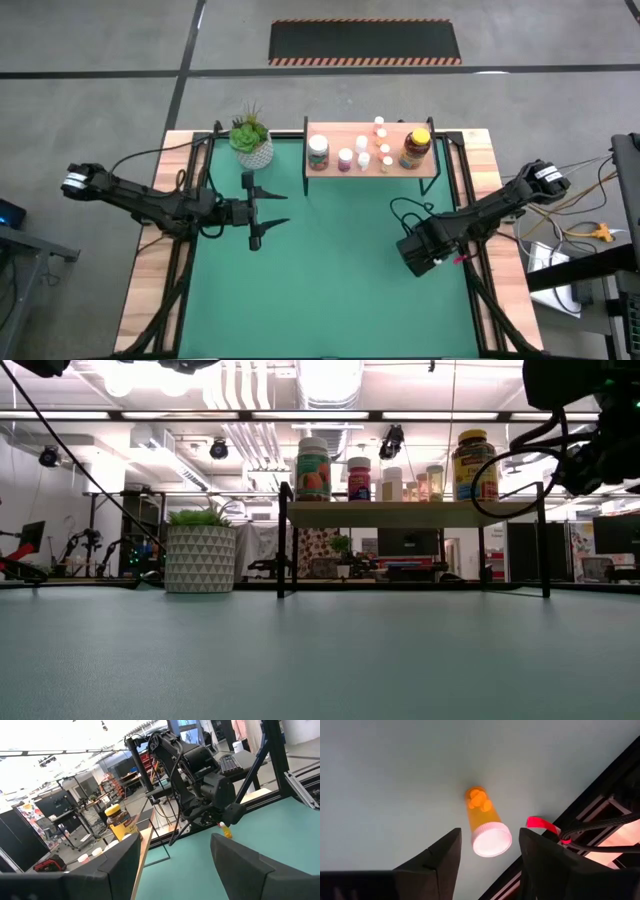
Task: Pick and place medicine bottles onto shelf by color
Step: Move the orange medicine bottle to the middle left of the table, then adjust the large yellow medicine bottle on the shelf
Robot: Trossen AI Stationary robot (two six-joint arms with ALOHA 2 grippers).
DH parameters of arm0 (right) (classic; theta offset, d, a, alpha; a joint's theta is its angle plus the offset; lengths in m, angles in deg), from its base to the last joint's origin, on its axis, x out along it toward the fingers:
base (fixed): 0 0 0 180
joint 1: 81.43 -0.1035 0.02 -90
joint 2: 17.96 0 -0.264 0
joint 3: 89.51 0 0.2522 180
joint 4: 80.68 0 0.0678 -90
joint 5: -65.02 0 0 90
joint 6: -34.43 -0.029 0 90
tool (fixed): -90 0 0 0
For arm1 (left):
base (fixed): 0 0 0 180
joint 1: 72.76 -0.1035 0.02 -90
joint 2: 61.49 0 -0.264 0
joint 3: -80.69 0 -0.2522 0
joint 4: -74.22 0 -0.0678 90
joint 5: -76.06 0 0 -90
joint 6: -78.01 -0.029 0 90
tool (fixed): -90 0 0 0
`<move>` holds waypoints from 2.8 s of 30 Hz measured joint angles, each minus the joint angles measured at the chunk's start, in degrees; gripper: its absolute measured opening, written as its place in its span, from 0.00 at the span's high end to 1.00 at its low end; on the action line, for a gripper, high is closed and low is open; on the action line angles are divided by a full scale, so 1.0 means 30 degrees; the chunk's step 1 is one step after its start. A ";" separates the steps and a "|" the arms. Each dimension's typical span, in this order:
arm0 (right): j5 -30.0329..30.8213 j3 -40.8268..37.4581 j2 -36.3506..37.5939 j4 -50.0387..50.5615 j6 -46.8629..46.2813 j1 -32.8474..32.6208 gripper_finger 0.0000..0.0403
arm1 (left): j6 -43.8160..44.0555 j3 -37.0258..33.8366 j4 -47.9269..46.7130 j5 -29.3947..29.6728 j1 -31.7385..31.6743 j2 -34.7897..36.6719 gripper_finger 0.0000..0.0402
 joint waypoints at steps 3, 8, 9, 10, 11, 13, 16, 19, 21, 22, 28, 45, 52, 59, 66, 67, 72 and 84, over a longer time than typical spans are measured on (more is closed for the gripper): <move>0.0006 -0.0102 -0.0195 -0.0016 0.0236 0.0000 0.54 | 0.0000 0.0000 -0.0022 0.0002 0.0000 0.0000 0.44; 0.0026 -0.0135 -0.0382 -0.0241 0.0664 0.0000 0.57 | 0.0000 0.0000 -0.0056 -0.0003 0.0000 0.0000 0.44; 0.0022 -0.0138 -0.0424 -0.0365 0.0701 0.0000 0.58 | 0.0000 0.0000 -0.0055 0.0002 0.0000 0.0000 0.44; 0.0028 -0.0138 -0.0478 -0.0518 0.0717 0.0000 0.60 | 0.0000 0.0000 -0.0051 0.0002 0.0000 0.0000 0.44; 0.0026 -0.0138 -0.0519 -0.0569 0.0718 0.0000 0.61 | 0.0000 0.0000 -0.0051 0.0000 0.0000 0.0000 0.44; 0.0029 -0.0138 -0.0561 -0.0578 0.0766 0.0000 0.65 | 0.0000 0.0000 -0.0051 -0.0001 0.0000 0.0000 0.44; 0.0030 -0.0138 -0.0511 -0.0631 0.0834 0.0000 0.70 | 0.0000 0.0000 -0.0044 -0.0005 0.0000 0.0000 0.44; 0.0186 -0.0138 -0.0227 -0.1379 0.0880 0.0008 0.74 | 0.0000 0.0000 -0.0023 0.0002 0.0000 0.0000 0.44; 0.0211 -0.0055 -0.0019 -0.3156 0.1304 0.0021 0.74 | 0.0000 0.0000 0.0034 -0.0006 -0.0012 0.0000 0.44; 0.0219 0.0061 0.0066 -0.4337 0.1498 0.0057 0.74 | 0.0000 0.0000 0.0054 -0.0006 -0.0015 0.0000 0.44; 0.2527 0.1482 -0.0410 -0.7866 0.2173 0.1167 0.70 | 0.0000 0.0000 0.0102 -0.0006 -0.0015 0.0000 0.44; 0.3027 0.6678 -0.6312 -0.3422 0.9544 0.3932 0.64 | 0.0012 0.0000 0.0080 0.0002 0.0000 0.0000 0.44; 0.3027 0.7192 -0.6817 -0.2994 1.0487 0.4299 0.58 | 0.0015 0.0000 0.0072 0.0001 0.0000 0.0000 0.44; 0.3749 0.7298 -0.5133 -0.2530 1.0807 0.4466 0.58 | 0.0022 0.0000 0.0062 -0.0004 0.0000 0.0000 0.44; 0.9822 0.8449 -0.1707 -0.2557 1.2960 0.4683 0.58 | 0.0022 0.0000 0.0070 -0.0003 0.0000 0.0000 0.44; 1.1096 0.8687 -0.1141 -0.2492 1.3345 0.4807 0.58 | 0.0022 0.0000 0.0072 -0.0006 -0.0006 0.0000 0.44; 1.5839 0.9877 0.1623 -0.2484 1.5595 0.5973 0.67 | 0.0022 0.0000 0.0087 -0.0005 -0.0015 0.0000 0.44; 2.1034 0.9143 0.5311 -0.2435 1.7168 1.0663 0.97 | 0.0015 0.0000 0.0087 -0.0003 -0.0015 0.0000 0.44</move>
